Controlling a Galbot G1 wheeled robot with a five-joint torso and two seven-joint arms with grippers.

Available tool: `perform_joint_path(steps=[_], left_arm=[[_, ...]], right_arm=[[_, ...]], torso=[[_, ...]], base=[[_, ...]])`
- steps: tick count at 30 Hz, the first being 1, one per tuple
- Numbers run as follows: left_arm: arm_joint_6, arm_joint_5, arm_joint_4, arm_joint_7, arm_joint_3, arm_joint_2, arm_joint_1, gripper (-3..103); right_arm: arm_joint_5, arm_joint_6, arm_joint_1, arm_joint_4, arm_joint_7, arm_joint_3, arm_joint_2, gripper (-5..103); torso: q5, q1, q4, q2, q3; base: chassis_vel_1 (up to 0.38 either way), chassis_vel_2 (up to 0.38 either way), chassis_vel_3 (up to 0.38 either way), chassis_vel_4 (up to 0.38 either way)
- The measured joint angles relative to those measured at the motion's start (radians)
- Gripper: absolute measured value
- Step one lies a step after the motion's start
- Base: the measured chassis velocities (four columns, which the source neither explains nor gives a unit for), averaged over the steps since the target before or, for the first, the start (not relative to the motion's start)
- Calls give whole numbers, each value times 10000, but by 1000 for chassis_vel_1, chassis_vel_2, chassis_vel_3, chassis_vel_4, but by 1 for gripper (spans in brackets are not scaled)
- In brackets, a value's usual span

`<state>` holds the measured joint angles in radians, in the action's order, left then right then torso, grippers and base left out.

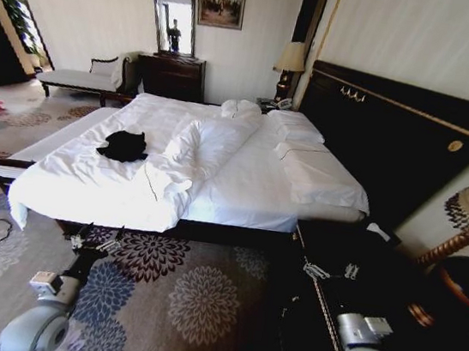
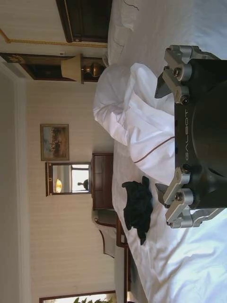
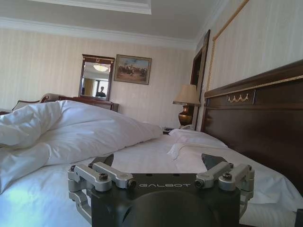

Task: Fold the clothes on the bed.

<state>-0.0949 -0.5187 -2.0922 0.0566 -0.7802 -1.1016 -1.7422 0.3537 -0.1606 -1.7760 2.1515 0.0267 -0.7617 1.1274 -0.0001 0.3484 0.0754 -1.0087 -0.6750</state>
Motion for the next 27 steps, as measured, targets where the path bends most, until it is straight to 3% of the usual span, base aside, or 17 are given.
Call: perform_joint_path(steps=[27], left_arm=[[4, 42, -8, 0, 59, -53, -104, 100]], right_arm=[[-50, -51, -1, -60, -150, 83, 129, 100]], torso=[[0, 0, -2, 0, -1]], base=[[-161, 151, 156, -155]])
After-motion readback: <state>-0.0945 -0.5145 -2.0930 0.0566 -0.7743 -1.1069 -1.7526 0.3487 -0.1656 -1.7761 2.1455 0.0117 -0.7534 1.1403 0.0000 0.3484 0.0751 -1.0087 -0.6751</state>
